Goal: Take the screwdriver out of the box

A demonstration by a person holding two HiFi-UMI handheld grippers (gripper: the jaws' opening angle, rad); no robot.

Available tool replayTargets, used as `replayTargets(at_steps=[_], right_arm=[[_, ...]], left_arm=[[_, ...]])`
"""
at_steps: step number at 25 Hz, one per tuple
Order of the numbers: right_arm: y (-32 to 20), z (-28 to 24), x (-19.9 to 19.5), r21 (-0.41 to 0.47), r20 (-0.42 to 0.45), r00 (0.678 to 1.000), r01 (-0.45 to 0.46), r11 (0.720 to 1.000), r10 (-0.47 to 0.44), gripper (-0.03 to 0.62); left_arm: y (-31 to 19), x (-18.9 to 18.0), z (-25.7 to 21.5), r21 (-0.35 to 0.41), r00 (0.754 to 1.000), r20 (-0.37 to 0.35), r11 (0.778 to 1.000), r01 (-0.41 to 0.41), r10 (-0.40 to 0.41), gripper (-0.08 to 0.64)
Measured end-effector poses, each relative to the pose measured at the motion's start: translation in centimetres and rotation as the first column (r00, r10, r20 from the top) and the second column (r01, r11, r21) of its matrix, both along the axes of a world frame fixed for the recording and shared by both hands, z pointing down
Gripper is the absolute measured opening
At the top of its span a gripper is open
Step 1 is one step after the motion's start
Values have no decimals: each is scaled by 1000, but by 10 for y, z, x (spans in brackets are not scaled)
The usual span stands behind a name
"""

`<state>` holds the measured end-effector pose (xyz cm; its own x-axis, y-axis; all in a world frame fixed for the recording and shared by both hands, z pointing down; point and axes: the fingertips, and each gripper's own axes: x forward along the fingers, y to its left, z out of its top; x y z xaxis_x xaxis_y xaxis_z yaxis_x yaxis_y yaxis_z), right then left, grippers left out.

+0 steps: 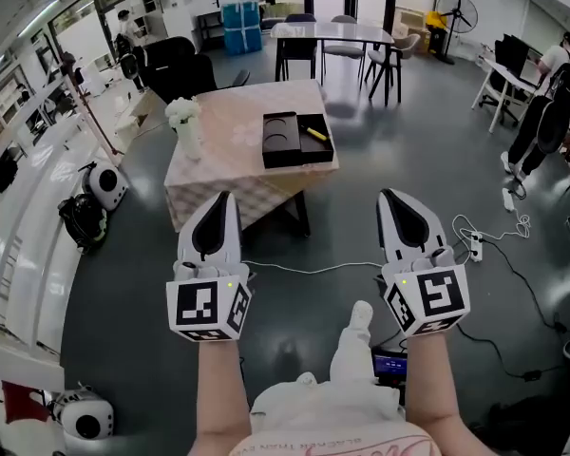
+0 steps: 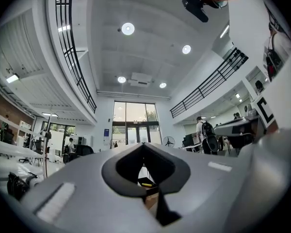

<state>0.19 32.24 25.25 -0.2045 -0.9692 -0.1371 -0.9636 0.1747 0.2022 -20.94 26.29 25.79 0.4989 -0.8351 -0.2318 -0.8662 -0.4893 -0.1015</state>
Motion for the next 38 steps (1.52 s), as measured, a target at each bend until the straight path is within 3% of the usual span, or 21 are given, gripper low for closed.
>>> replayTargets(at_steps=[10, 29, 38], right_arm=[[-76, 3, 22, -5, 12, 1000, 27, 1000, -27, 5], [-337, 22, 130, -81, 21, 989, 148, 986, -147, 6], [-419, 30, 142, -126, 0, 978, 208, 970, -210, 6]], left_arm=[[-69, 20, 7, -13, 1000, 6, 1000, 16, -16, 8], [-306, 135, 10, -41, 995, 36, 994, 99, -97, 8], [-380, 147, 12, -64, 987, 11, 985, 158, -157, 8]])
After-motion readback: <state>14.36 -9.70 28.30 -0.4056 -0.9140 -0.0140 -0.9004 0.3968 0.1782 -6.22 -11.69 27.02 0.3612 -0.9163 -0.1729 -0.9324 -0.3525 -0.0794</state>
